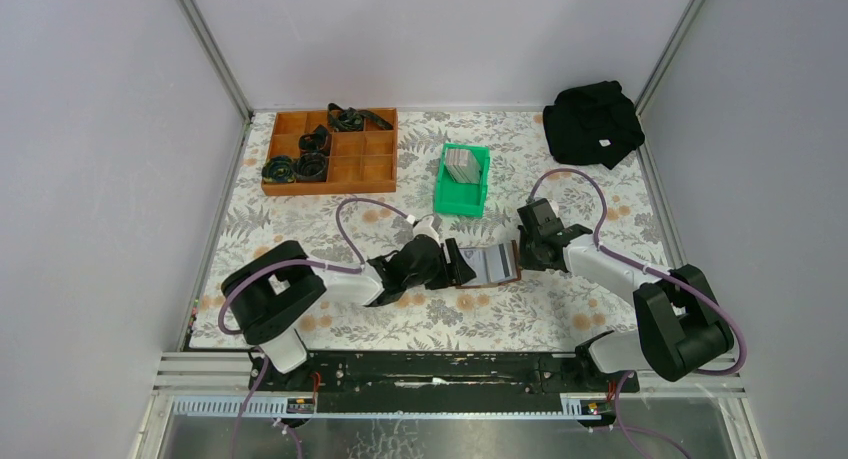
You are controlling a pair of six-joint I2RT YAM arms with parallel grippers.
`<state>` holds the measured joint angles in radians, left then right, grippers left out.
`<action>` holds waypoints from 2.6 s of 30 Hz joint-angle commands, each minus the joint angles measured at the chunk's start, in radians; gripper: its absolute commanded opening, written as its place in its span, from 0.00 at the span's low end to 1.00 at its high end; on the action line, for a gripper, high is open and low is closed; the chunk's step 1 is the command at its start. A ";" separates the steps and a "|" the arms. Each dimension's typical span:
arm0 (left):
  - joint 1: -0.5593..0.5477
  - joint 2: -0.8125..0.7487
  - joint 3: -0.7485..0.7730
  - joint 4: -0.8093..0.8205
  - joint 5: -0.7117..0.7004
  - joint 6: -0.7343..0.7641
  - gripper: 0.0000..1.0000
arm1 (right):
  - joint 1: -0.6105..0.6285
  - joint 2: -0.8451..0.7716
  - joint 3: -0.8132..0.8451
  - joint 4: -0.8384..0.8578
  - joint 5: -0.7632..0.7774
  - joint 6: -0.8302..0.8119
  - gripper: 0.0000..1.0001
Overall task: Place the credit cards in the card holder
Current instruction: Close the card holder at the center of the board.
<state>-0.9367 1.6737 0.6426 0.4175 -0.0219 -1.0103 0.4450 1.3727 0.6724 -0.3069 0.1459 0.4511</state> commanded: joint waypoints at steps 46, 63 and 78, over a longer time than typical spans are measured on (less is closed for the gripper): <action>-0.043 0.017 0.185 0.147 0.067 -0.013 0.69 | 0.017 0.079 0.058 0.000 -0.016 -0.001 0.00; -0.047 0.104 0.120 0.257 0.098 -0.116 0.69 | 0.031 0.097 0.064 0.009 -0.012 0.021 0.00; -0.047 0.118 0.075 0.250 0.020 -0.202 0.69 | 0.031 0.060 0.054 -0.012 0.001 0.021 0.00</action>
<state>-0.9760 1.7756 0.7078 0.6449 0.0406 -1.1965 0.4629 1.4666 0.7242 -0.3058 0.1413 0.4599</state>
